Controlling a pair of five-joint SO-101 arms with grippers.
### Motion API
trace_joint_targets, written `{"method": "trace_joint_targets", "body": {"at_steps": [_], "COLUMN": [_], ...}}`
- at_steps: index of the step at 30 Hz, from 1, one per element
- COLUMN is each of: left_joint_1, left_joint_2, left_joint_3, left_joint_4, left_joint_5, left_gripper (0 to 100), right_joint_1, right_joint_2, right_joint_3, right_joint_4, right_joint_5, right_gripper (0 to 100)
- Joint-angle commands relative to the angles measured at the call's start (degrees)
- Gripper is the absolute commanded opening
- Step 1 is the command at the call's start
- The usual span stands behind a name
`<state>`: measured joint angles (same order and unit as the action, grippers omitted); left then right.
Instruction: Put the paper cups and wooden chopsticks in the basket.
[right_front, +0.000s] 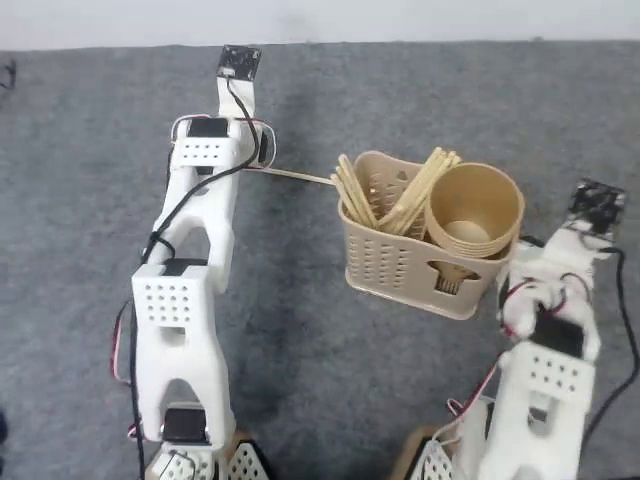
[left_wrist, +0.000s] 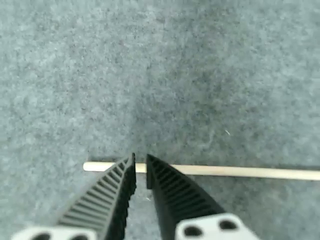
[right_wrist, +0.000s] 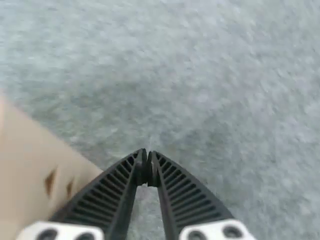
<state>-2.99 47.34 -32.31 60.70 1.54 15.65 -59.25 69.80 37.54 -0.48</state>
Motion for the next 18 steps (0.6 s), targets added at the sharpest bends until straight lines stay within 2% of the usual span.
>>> {"method": "trace_joint_targets", "body": {"at_steps": [1,5,12,18], "left_joint_1": [-0.3,0.6,0.5,1.1], "left_joint_2": [0.2,2.0,4.2,-0.2], "left_joint_3": [-3.3,-3.6,-4.1,-4.2], "left_joint_4": [3.1,3.7,-6.0,2.1], "left_joint_5": [-0.4,-0.5,-0.4,-0.2], "left_gripper": [1,1,1,1], "right_joint_1": [-2.8,-2.6,-2.6,-2.6], "right_joint_2": [-4.4,-4.4,-4.4,-4.4], "right_joint_3": [1.3,1.5,1.5,1.6], "right_joint_4": [-1.5,-1.5,-1.5,-1.5], "right_joint_5": [2.3,2.2,2.2,2.5], "right_gripper": [0.6,0.6,0.6,0.6]}}
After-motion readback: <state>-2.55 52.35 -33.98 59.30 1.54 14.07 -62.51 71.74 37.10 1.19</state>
